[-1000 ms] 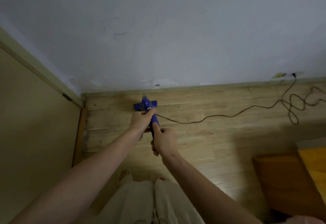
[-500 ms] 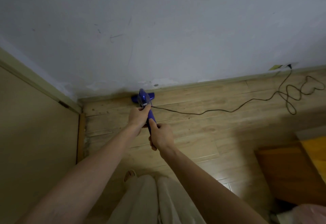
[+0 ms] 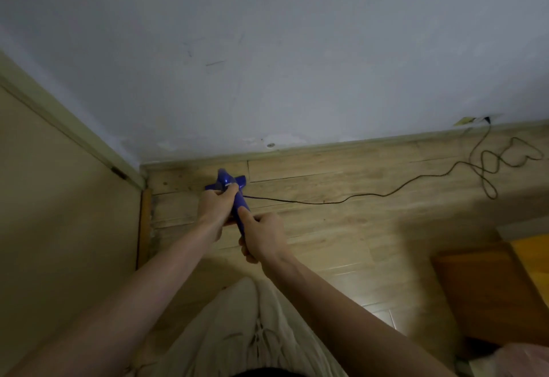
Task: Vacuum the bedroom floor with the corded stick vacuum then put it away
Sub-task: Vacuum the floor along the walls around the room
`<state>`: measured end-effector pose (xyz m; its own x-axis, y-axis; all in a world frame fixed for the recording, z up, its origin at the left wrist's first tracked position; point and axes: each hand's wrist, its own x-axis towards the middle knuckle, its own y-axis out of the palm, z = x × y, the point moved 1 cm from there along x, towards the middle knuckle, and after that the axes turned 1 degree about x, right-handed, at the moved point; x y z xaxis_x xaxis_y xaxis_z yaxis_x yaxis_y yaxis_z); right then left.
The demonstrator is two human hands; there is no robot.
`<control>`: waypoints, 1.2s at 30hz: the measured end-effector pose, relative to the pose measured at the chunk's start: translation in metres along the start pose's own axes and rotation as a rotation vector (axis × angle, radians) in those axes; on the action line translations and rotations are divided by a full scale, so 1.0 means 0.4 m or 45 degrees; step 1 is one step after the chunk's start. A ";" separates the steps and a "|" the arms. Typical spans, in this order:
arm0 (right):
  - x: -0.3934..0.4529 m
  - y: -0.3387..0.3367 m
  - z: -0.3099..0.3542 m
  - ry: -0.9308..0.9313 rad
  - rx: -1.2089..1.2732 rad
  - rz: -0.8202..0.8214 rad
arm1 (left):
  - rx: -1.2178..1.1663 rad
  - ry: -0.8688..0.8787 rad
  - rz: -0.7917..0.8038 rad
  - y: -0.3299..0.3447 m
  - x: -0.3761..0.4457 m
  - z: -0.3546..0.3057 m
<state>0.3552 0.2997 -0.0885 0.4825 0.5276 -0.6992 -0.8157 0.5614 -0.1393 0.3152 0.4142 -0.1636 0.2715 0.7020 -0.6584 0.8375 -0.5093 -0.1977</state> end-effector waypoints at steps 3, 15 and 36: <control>0.017 0.072 0.009 0.026 0.047 -0.023 | 0.063 0.005 0.027 -0.051 0.022 -0.018; 0.100 0.196 0.026 0.039 0.006 0.008 | 0.194 0.038 0.081 -0.132 0.083 -0.059; 0.023 0.315 0.027 0.040 0.122 -0.026 | 0.176 0.030 0.145 -0.257 0.074 -0.019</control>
<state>0.2603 0.3822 -0.1047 0.4872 0.4959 -0.7188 -0.7708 0.6311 -0.0870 0.2407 0.4910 -0.1573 0.3730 0.6467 -0.6653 0.7282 -0.6484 -0.2220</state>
